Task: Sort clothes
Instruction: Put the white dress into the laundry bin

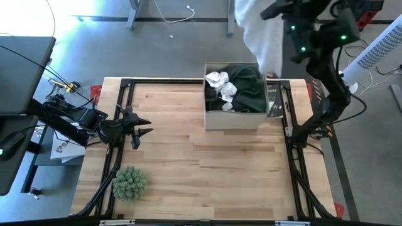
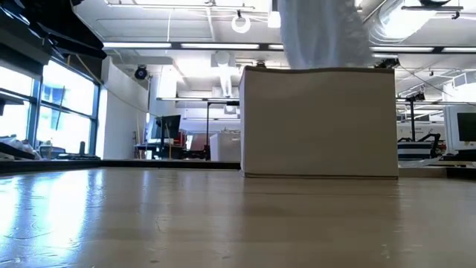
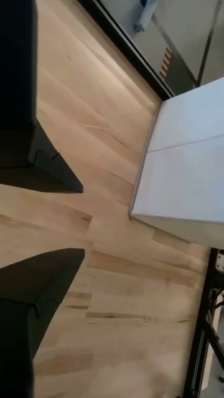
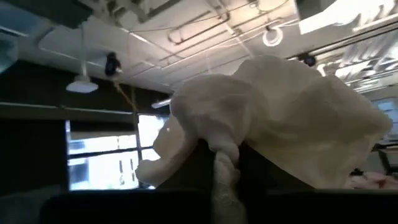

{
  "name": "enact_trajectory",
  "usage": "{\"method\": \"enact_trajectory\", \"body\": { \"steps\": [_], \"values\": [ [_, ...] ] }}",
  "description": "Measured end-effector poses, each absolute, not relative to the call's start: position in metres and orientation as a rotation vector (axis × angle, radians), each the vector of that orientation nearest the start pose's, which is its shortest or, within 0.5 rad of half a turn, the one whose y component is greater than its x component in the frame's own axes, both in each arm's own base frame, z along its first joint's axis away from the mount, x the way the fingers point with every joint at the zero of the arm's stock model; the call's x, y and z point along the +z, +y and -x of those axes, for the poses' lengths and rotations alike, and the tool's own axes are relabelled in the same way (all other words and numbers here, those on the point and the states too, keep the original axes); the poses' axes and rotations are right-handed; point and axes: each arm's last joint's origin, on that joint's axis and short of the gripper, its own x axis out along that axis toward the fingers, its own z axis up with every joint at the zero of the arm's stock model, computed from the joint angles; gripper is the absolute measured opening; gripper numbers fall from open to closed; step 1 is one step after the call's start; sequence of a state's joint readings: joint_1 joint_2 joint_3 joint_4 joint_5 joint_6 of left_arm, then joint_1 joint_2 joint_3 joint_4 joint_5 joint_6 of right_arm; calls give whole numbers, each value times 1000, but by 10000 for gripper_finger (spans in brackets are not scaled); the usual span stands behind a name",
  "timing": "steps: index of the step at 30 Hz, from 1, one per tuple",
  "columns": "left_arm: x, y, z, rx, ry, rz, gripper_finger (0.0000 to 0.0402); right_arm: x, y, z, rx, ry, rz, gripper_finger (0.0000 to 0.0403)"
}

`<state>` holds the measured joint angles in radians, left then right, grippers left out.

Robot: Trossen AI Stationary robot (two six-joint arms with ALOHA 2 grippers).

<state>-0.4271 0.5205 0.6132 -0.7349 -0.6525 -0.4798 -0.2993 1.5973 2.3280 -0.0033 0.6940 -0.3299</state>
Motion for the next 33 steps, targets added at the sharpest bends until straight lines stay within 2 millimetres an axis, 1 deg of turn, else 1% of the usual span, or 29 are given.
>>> {"method": "enact_trajectory", "body": {
  "steps": [2,5,11,14,16,19,23,26,28,29,31,33],
  "values": [
    [263,-26,-100,342,482,141,152,632,-86,-226,-1029,-541,140,30],
    [263,-27,-100,333,488,146,152,624,-83,-234,-1048,-428,158,30],
    [262,-27,-102,329,498,148,152,616,-70,-240,-1099,-288,180,30],
    [261,-28,-102,330,500,147,152,605,-65,-244,-1142,-139,209,30],
    [261,-28,-102,330,502,146,152,593,-64,-247,-1169,-10,219,30],
    [261,-28,-103,332,506,142,152,567,-72,-250,-1191,154,165,30],
    [260,-28,-104,336,509,138,152,525,-87,-256,-1182,350,42,30],
    [260,-28,-104,336,510,137,152,492,-97,-266,-1175,492,-3,31],
    [260,-28,-104,335,511,129,152,480,-103,-274,-1205,505,5,37],
    [260,-28,-104,334,511,123,152,480,-105,-277,-1230,476,16,38],
    [261,-28,-104,343,507,119,152,488,-109,-284,-1251,379,44,34],
    [261,-28,-104,353,502,115,152,506,-110,-288,-1240,254,78,27]
  ]
}}
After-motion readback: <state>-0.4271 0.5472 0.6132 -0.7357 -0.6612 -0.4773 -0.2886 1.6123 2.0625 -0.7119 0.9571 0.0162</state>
